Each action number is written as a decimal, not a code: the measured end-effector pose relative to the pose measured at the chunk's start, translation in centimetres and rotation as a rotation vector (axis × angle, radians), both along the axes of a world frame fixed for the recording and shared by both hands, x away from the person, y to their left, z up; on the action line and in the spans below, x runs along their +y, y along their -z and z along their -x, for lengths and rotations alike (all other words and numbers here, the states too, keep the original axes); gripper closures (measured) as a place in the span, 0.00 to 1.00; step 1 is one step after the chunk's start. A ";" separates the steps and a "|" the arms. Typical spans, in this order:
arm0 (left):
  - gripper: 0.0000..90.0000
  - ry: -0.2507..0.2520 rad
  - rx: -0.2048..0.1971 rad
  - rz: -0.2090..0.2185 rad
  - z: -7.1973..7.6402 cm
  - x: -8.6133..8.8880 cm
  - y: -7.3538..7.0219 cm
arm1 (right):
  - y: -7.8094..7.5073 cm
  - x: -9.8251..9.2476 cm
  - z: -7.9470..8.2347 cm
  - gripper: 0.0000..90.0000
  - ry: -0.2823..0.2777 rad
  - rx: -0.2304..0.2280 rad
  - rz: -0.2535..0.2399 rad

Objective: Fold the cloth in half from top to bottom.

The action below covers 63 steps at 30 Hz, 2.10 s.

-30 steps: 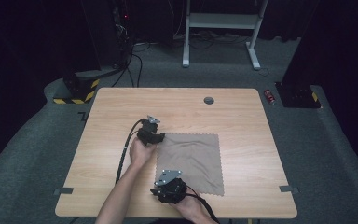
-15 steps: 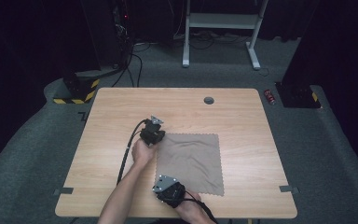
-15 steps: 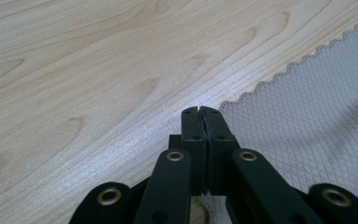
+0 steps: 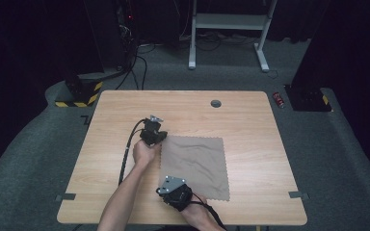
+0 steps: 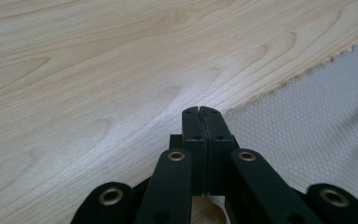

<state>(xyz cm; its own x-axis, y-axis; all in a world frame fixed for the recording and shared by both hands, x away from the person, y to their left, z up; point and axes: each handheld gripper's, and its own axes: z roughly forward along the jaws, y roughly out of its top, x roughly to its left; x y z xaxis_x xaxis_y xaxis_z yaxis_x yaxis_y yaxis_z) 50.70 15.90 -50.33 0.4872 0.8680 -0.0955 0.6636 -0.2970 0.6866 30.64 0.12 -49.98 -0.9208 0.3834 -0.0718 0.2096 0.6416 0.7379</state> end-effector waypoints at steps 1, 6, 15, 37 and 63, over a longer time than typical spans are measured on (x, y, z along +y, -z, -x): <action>0.99 -0.003 -0.002 -0.007 0.0 0.3 -0.1 | -0.1 0.1 -0.1 1.00 0.000 0.002 -0.006; 1.00 -0.036 -0.003 0.000 -0.1 1.7 -0.5 | -0.7 0.9 -0.6 1.00 -0.010 0.012 -0.034; 1.00 -0.067 0.005 -0.002 -0.4 4.6 -1.4 | -1.4 2.3 -1.4 1.00 -0.016 0.057 -0.103; 0.99 -0.008 -0.025 -0.020 -1.0 1.5 -1.3 | -0.2 -1.6 -1.7 1.00 0.065 0.074 -0.127; 0.99 0.078 -0.026 -0.010 -1.8 -5.2 -0.6 | 1.5 -9.7 -0.8 1.00 0.228 0.058 -0.089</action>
